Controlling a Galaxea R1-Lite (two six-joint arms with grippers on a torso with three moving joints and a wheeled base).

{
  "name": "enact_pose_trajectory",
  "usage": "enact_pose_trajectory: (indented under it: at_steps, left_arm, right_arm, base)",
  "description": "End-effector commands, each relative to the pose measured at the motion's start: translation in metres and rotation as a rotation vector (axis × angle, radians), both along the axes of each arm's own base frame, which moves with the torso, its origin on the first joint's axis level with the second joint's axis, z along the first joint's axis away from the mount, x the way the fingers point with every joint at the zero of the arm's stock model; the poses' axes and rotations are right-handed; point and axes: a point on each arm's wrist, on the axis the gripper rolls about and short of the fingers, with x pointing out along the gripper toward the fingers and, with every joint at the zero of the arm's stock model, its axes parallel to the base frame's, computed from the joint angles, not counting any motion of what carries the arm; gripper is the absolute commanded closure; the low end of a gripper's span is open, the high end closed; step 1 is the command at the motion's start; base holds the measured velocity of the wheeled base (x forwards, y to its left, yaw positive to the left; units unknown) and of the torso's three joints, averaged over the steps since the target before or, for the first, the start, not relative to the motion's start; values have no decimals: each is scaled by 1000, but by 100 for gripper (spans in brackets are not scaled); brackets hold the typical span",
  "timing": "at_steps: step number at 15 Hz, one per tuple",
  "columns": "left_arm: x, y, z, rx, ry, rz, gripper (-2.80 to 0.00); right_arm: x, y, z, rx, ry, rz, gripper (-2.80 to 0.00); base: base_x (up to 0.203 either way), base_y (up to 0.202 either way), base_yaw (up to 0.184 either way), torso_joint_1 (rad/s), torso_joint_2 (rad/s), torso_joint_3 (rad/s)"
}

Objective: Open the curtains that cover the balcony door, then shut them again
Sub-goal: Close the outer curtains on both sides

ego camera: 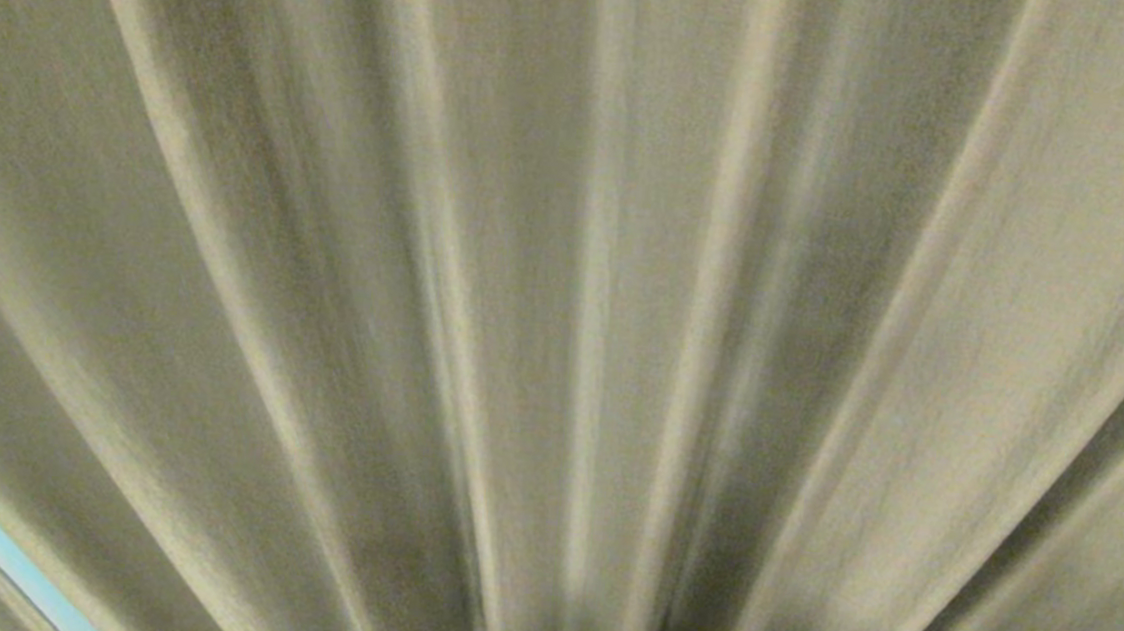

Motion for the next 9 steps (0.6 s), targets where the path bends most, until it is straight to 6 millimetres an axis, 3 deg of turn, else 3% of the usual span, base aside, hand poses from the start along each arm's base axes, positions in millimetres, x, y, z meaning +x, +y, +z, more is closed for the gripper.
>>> enact_pose_trajectory:
  at_steps: [1, 9]
  left_arm:
    - [0, 0, 0, -1, -1, 1, 0]
    - [0, 0, 0, 1, 0, 4, 0]
  right_arm:
    - [0, 0, 0, -1, -1, 0, 0]
    - [0, 0, 0, -1, -1, 0, 0]
  base:
    - [0, 0, 0, 0, 0, 0]
    - [0, 0, 0, 0, 0, 0]
